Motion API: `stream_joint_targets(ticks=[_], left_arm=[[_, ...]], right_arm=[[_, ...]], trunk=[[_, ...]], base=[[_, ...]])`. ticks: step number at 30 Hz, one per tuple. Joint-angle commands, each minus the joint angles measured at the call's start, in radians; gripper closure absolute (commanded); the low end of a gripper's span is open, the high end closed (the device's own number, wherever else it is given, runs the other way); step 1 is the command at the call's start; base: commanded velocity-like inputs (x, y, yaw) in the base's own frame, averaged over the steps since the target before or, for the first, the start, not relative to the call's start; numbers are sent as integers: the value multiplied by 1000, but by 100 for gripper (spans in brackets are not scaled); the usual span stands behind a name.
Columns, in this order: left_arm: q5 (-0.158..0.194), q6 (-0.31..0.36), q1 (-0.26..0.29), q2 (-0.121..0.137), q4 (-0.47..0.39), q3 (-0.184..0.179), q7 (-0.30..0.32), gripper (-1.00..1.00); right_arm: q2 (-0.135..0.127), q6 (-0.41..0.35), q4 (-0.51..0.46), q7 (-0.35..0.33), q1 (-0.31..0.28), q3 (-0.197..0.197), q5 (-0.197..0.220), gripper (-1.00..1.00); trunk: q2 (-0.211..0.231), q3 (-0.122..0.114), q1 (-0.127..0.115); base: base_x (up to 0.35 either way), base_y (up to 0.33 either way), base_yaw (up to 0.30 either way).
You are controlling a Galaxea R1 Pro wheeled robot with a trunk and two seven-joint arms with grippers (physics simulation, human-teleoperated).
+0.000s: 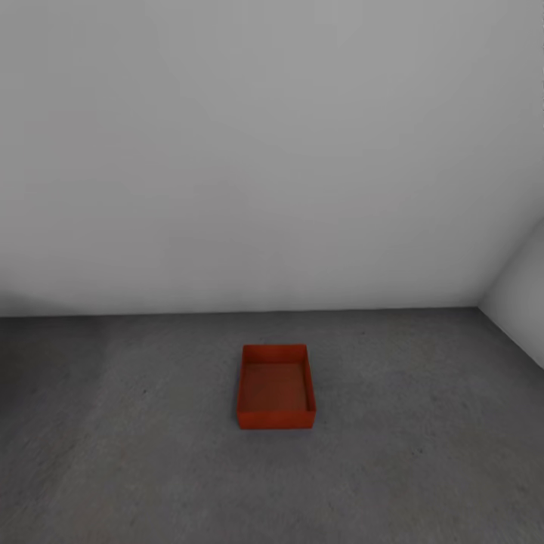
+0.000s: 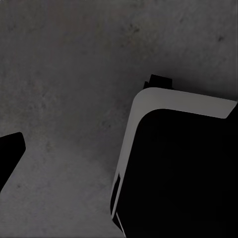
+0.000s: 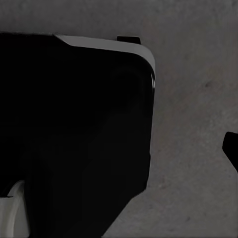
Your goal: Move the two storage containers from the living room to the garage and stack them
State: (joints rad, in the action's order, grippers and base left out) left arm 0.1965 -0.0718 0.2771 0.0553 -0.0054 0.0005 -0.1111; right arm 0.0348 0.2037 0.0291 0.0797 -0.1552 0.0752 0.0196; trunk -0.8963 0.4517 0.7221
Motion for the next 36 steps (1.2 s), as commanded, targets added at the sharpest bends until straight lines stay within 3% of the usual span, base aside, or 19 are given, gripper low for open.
stream_joint_targets(ticks=[1, 36], left_arm=[[6, -3, 1, 0, 1, -1, -1, -100], [6, -3, 1, 0, 1, 0, -1, -100]], right_arm=[[0, 5, 3, 4, -1, 8, 2, -100], [0, 0, 3, 4, -1, 8, 2, -100]], trunk=[[-1, -1, 0], [-1, -58, 0]], base=[[0, 0, 0], [0, 0, 0]])
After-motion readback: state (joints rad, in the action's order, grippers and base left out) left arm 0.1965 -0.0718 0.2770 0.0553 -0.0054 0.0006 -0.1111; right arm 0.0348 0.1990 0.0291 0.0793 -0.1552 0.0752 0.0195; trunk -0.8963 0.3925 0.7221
